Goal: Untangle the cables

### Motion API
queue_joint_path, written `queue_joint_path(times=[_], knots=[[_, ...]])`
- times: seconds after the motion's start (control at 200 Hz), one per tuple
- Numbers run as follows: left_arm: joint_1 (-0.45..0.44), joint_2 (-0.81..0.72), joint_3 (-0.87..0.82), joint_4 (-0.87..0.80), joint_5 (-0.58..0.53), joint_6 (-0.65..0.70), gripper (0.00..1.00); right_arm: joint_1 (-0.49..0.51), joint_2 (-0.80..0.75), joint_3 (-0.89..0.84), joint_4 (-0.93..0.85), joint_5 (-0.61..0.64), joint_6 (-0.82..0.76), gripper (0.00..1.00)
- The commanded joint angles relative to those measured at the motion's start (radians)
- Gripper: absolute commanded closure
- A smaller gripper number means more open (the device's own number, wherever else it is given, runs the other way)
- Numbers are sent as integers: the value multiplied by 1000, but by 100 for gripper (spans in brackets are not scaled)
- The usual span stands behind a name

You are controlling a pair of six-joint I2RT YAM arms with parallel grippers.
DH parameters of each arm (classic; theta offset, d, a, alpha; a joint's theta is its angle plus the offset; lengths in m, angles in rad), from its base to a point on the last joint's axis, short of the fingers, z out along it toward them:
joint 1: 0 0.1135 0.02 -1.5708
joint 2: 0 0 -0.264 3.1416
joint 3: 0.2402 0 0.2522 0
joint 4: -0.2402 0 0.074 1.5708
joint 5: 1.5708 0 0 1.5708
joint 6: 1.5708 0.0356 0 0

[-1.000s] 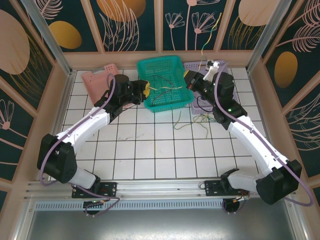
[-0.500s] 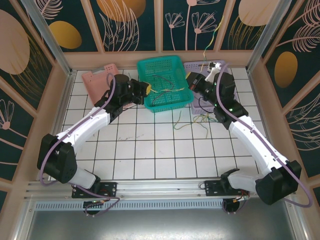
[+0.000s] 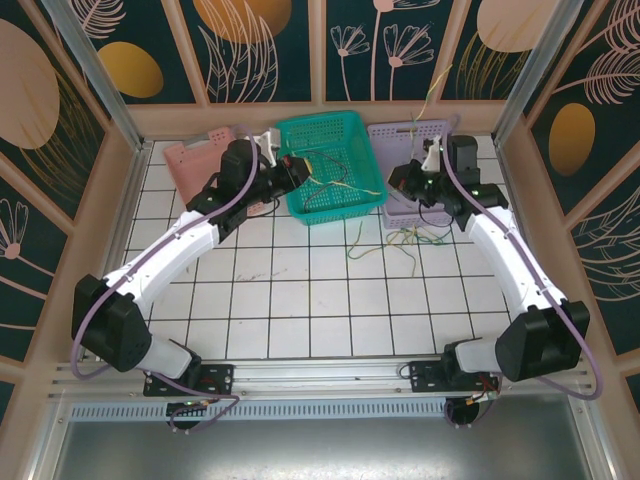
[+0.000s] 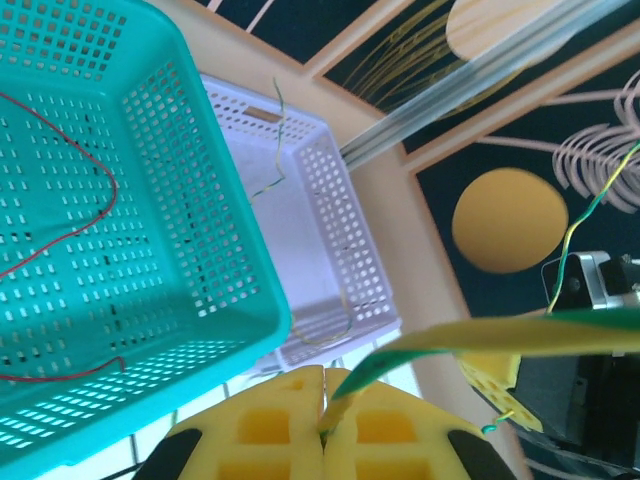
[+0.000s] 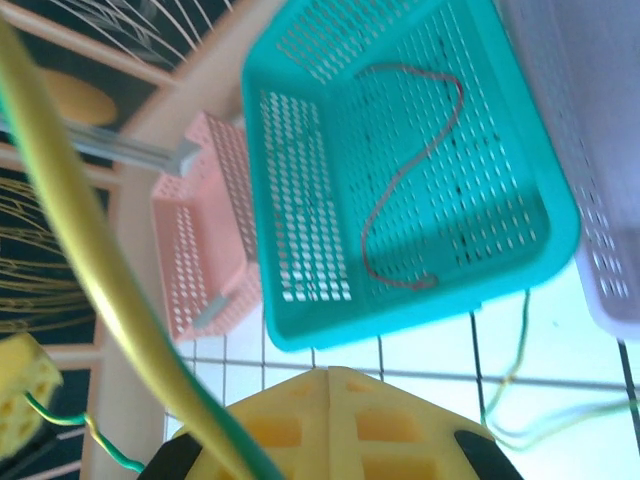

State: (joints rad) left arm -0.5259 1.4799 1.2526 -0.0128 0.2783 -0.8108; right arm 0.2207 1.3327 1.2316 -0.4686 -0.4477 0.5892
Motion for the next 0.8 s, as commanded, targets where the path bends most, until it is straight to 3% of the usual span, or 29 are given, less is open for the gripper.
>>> queue_joint_path(times=[0.0,0.34,0.455,0.515,0.545,0.686,0.796], knots=[[44,45,87,-20,-102,163,100,-26,-18,-27,-164,67,-75,100],[47,337,463,-80,-28,150,100,-43,20,-39,-293,145,-123,100],[47,462,629,-145,49,122,100,-97,17,-56,-259,172,-89,100],[47,507,675,-152,94,93,69,-154,28,-42,-228,185,-52,100],[46,520,685,-154,109,73,60,-182,39,-25,-216,199,-35,100],[46,514,668,-141,143,25,44,-300,118,69,-138,266,51,100],[46,470,632,-142,139,9,38,-352,207,163,-107,320,81,100]])
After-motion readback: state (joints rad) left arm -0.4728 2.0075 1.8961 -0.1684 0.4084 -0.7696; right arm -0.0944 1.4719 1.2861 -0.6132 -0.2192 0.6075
